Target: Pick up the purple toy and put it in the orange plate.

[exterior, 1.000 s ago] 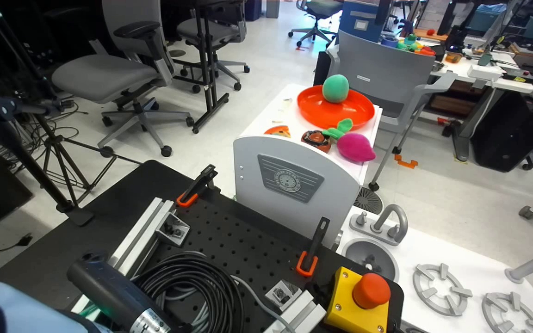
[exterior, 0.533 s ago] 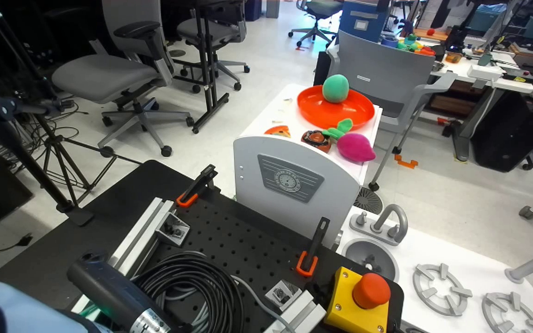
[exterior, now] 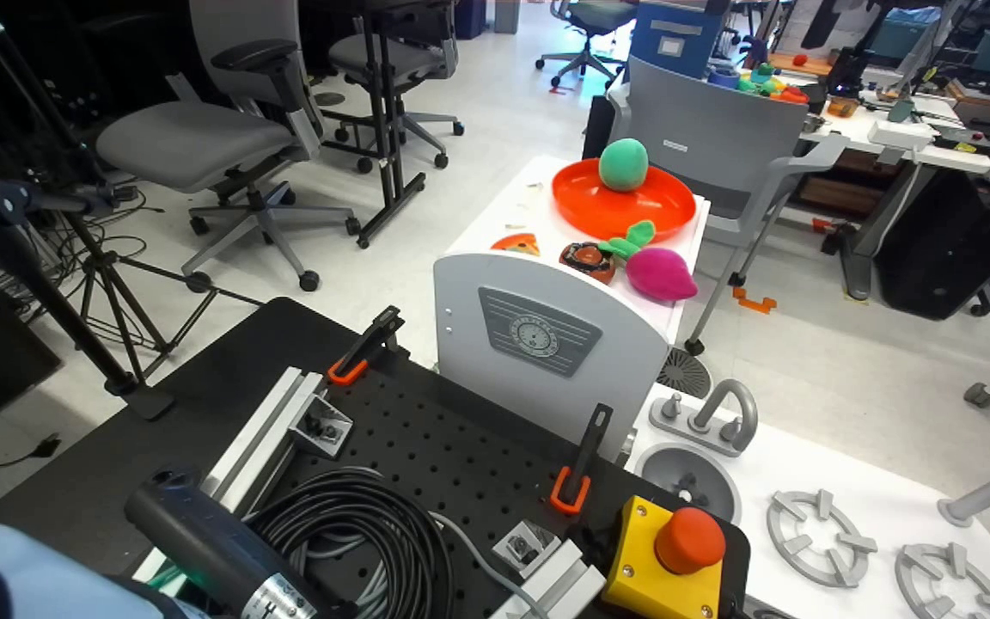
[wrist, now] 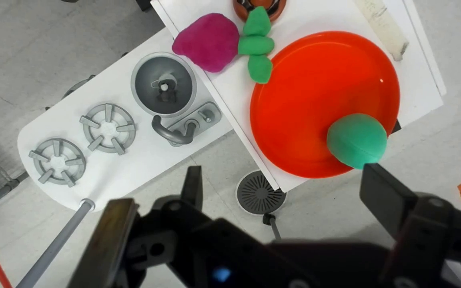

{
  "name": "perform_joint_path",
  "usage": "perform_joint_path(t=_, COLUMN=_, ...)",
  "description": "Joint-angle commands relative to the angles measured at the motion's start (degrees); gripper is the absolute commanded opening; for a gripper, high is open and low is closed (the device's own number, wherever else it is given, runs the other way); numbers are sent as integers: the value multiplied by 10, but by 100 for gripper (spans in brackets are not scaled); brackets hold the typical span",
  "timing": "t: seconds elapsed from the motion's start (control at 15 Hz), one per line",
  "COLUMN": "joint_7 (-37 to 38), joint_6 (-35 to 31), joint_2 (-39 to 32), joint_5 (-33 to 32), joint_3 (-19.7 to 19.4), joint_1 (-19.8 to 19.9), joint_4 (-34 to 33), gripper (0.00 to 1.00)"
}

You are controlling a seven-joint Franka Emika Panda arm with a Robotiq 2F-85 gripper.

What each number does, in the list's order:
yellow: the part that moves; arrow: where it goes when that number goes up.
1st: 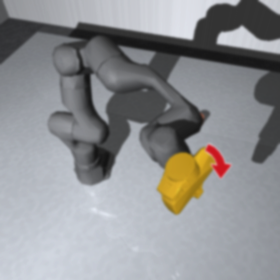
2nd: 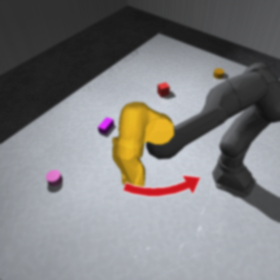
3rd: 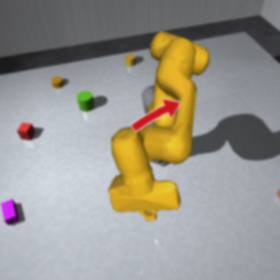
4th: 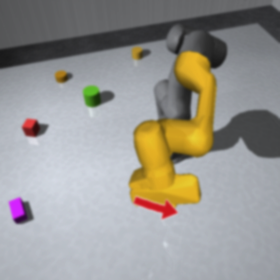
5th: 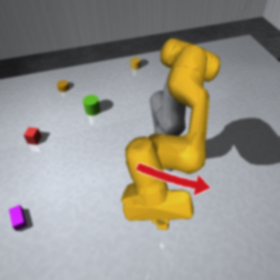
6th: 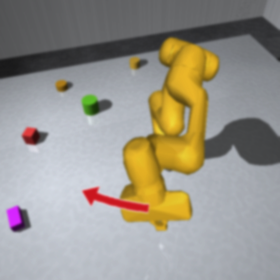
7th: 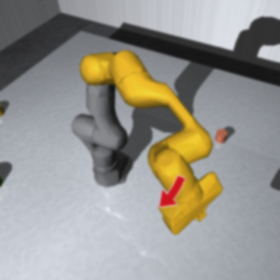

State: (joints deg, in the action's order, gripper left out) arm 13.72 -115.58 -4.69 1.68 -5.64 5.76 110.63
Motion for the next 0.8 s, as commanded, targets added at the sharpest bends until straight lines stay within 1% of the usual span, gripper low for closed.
perform_joint_path(t=0.0, joint_7=-5, joint_6=1, joint_2=34, joint_5=-15, joint_3=-1, joint_1=-3, joint_4=24, gripper=100)
perform_joint_path(t=0.2, joint_7=-19, joint_6=-13, joint_2=85, joint_5=-46, joint_3=7, joint_1=-11, joint_4=76, gripper=100)
perform_joint_path(t=0.4, joint_7=-20, joint_6=-11, joint_2=121, joint_5=-73, joint_3=17, joint_1=-16, joint_4=110, gripper=100)
perform_joint_path(t=0.47, joint_7=-26, joint_6=-1, joint_2=128, joint_5=-71, joint_3=19, joint_1=-17, joint_4=115, gripper=100)
perform_joint_path(t=0.53, joint_7=-13, joint_6=-1, joint_2=96, joint_5=-62, joint_3=16, joint_1=-13, joint_4=85, gripper=100)
perform_joint_path(t=0.73, joint_7=-12, joint_6=-1, joint_2=102, joint_5=-63, joint_3=17, joint_1=-13, joint_4=92, gripper=100)
